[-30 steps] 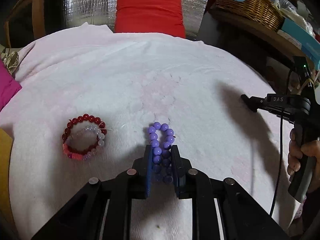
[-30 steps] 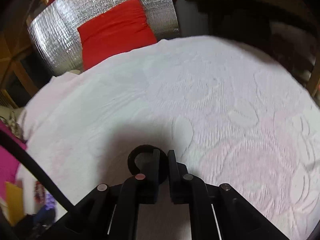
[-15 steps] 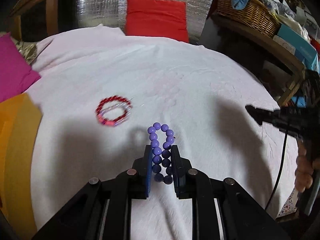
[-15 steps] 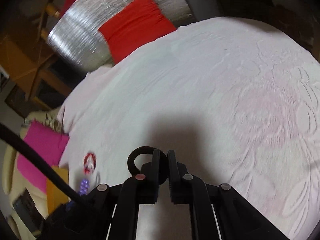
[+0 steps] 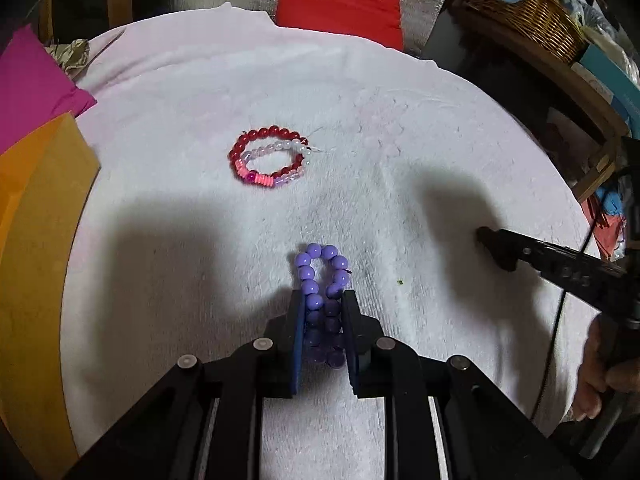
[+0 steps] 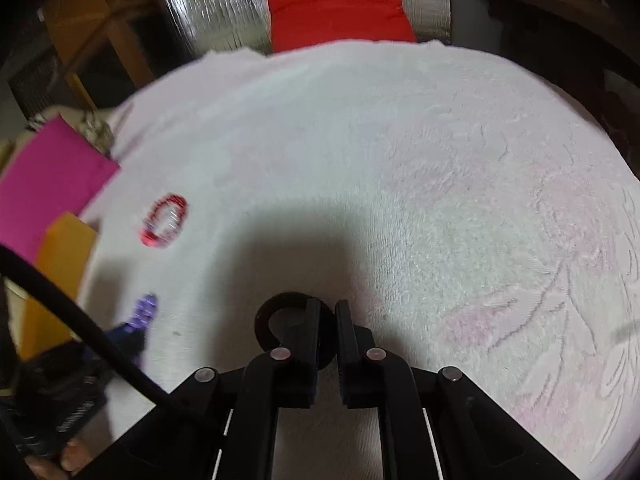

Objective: Organize jewelry

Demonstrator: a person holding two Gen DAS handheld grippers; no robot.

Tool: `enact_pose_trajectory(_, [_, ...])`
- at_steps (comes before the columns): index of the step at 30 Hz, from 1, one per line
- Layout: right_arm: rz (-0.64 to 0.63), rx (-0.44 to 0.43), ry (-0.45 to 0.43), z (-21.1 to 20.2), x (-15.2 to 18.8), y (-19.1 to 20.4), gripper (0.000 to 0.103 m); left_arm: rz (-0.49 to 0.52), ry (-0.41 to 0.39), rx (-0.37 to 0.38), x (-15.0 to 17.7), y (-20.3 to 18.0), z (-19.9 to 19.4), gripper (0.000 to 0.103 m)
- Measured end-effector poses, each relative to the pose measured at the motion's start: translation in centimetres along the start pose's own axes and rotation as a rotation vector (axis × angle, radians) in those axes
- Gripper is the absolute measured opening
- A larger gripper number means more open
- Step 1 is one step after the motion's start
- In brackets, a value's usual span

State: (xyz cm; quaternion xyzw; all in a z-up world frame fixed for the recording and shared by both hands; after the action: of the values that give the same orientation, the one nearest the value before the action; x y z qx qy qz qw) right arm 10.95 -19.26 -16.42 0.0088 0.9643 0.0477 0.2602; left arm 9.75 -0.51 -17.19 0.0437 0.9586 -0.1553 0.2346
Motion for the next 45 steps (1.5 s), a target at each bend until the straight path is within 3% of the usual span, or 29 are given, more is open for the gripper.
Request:
enact_pose_trajectory(5, [-0.024, 0.012, 0.015, 0.5, -0.7, 0.0, 0.014, -0.005, 0.024, 0.067, 0.2, -0.5, -0.1, 0.041])
enact_pose_trajectory(7, [-0.012, 0.001, 0.029, 0.5, -0.8, 0.0, 0.021, 0.010, 0.026, 0.064, 0.3, -0.7, -0.3, 0.041])
enact_pose_trajectory(9, [0.002, -0.026, 0.038, 0.2, -1.0, -0.1, 0.039, 0.029, 0.030, 0.070, 0.6, -0.8, -0.6, 0.047])
enact_pose_trajectory(11, [0.015, -0.022, 0.017, -0.4, -1.2, -0.5, 0.049, 0.045, 0.024, 0.069, 0.8, -0.8, -1.1, 0.057])
enact_pose_trajectory(18, [0.037, -0.072, -0.011, -1.7, -1.3, -0.8, 0.049, 0.080, 0.009, 0.044, 1.0, -0.4, -1.4, 0.058])
enact_pose_trajectory(23, [0.026, -0.070, 0.020, -0.7, -0.8, -0.3, 0.041, 0.139, 0.008, 0.030, 0.9, -1.4, -0.7, 0.058])
enact_pose_trajectory(25, [-0.006, -0.044, 0.033, -0.2, -0.5, 0.1, 0.039, 0.164, 0.004, 0.011, 0.8, -1.6, -0.4, 0.051])
enact_pose_trajectory(28, [-0.085, 0.032, 0.036, 0.3, -0.1, 0.6, 0.028, 0.187, -0.011, -0.010, 0.6, -1.7, -0.3, 0.029])
enact_pose_trajectory(29, [-0.102, 0.042, 0.029, 0.3, -0.1, 0.7, 0.017, 0.188, -0.014, -0.008, 0.4, -1.7, -0.4, 0.020])
enact_pose_trajectory(30, [-0.107, 0.035, 0.025, 0.2, -0.2, 0.9, 0.010, 0.187, -0.012, -0.001, 0.4, -1.8, -0.3, 0.020])
enact_pose_trajectory(35, [-0.073, 0.020, -0.004, -0.3, -0.6, 0.7, 0.010, 0.158, -0.027, 0.026, -0.2, -1.9, -1.0, 0.018])
enact_pose_trajectory(37, [-0.048, 0.005, -0.025, -0.8, -1.0, 0.6, 0.010, 0.148, -0.045, 0.037, -0.6, -1.9, -1.4, 0.001])
enact_pose_trajectory(42, [-0.018, -0.023, -0.064, -1.9, -1.7, 0.8, 0.010, 0.125, -0.076, 0.049, -1.4, -1.7, -2.4, 0.001])
enact_pose_trajectory(45, [-0.015, -0.027, -0.059, -1.8, -1.6, 1.2, 0.010, 0.120, -0.044, 0.046, -1.1, -1.5, -1.7, 0.001])
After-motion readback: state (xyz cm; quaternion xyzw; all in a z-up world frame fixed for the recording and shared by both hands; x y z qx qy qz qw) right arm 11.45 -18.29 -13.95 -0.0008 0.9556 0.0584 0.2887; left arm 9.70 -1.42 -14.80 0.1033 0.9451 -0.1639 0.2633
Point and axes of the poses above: each gripper's, at about its wrist camera, not at the fingertips, and z roughly the way its jaws point, y to its left, x to its underside, the point moved 9 cm from there along z, roughly the way its jaws point, and after that the axes turned 7 degrees about -z, right-handed, at the moved point
